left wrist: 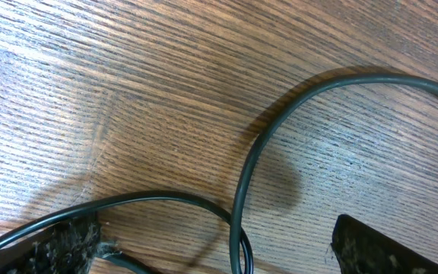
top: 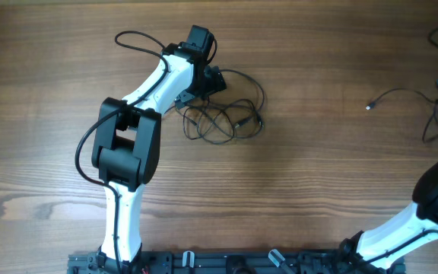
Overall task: Untangle cables
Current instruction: 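Pull the right gripper far up-right, drawing a cable strand out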
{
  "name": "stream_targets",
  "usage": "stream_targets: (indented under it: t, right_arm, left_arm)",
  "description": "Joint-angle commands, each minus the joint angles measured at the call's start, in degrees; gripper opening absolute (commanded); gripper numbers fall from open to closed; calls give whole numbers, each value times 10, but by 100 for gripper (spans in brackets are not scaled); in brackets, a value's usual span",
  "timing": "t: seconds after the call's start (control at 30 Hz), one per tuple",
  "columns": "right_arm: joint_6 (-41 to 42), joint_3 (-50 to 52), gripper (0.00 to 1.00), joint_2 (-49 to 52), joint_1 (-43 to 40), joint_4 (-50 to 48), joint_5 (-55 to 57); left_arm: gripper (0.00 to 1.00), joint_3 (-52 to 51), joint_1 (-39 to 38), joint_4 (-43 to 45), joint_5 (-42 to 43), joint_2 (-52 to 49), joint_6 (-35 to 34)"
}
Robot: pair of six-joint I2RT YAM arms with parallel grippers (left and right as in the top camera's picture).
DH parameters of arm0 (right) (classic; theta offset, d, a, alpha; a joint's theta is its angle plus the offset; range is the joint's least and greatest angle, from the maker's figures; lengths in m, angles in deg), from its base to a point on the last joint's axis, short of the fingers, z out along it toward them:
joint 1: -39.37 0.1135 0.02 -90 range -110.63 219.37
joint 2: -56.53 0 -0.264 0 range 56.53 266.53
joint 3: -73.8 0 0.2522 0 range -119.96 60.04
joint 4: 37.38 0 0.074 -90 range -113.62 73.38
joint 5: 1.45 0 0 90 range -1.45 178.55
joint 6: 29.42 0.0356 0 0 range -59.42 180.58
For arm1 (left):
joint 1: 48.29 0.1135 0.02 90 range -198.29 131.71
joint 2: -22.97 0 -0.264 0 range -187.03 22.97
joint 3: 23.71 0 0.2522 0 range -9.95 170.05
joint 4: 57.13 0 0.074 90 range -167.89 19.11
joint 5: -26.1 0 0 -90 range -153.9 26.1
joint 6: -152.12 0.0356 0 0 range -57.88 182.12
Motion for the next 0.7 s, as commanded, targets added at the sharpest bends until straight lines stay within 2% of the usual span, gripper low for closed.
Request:
stream_targets:
  t: [0.0,0.07,0.1,0.17,0.23,0.3,0.37,0.47,0.57,0.67]
  right_arm:
    - [37,7,4,39,-16,-11,-146]
    - [22,7,4,51,-20,-36,-226]
    - [-11,7,4,52,-20,-54,-267]
    - [-117,7,4,51,-19,-108,-431]
    - [-154,5,4,51,-21,-153,-591]
    - [-129,6,4,51,-30,-215,-727]
    - [-39,6,4,51,-41,-287,-809]
    - [55,6,4,51,-56,-361,-837]
    - [28,10,4,51,-67,-334,-786]
    - [23,23,4,51,-80,-268,-682]
  left_arm:
    - [100,-21,5,-4,-9,-29,1]
    - [100,-21,5,-4,-9,-29,1]
    - [100,-21,5,-4,-9,-29,1]
    - [100,-21,5,-4,-9,-29,1]
    - [100,-21,5,-4,-9,-29,1]
    - [100,-21,5,-4,-9,-29,1]
    - [100,-21,5,-4,-9,-29,1]
    - [100,-21,5,-4,-9,-29,1]
    - [100,-21,5,-4,-9,-29,1]
    - [100,-21,5,-4,-9,-29,1]
